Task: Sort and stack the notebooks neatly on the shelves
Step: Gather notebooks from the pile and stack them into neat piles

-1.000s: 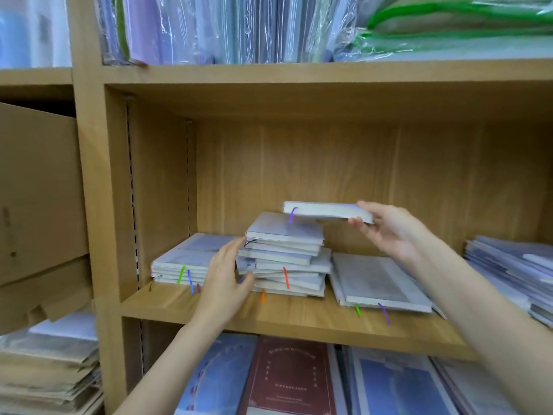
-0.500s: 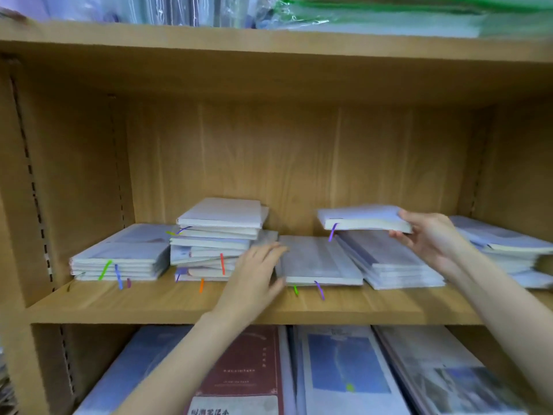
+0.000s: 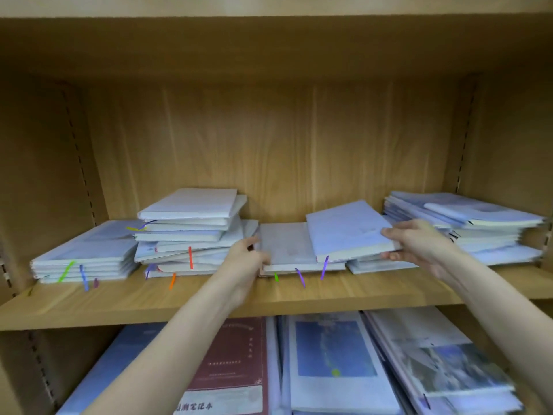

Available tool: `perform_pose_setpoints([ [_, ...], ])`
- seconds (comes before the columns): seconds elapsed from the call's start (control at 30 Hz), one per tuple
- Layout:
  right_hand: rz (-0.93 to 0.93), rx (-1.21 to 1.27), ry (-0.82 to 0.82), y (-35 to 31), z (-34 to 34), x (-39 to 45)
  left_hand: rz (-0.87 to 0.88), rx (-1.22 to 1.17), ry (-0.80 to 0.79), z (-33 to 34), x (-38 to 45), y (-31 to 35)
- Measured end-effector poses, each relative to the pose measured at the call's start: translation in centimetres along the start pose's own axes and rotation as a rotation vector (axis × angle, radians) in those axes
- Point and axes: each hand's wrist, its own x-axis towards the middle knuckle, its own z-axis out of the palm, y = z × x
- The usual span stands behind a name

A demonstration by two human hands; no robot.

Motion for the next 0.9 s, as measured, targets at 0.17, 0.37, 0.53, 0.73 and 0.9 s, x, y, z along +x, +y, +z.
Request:
perform_pose_setpoints([
  [0.17, 0.038, 0.069, -0.003, 0.5, -0.2, 0.6, -0.084, -0.307, -0.052, 0.5, -1.1, 0.9],
  [0.37, -0.035, 0.196, -0.011, 0.3, 0.5, 0.6, -0.039, 0.042, -0.043, 0.1, -0.8, -0.3],
  [0.53, -0.032, 0.127, -0.031, 0.4, 1.3, 1.1, -0.163, -0.169, -0.078, 0.0, -0.5, 0.3],
  [0.73, 0.024, 0.084, -0.093, 1.2, 1.8, 1.5, -0.184, -0.209, -0.079, 0.4, -0.8, 0.4],
  [0.9, 0.008, 0.019, -0.016, 1.6, 2.3, 2.2, -0.085, 0.062, -0.041, 1.0, -0.6, -0.6],
])
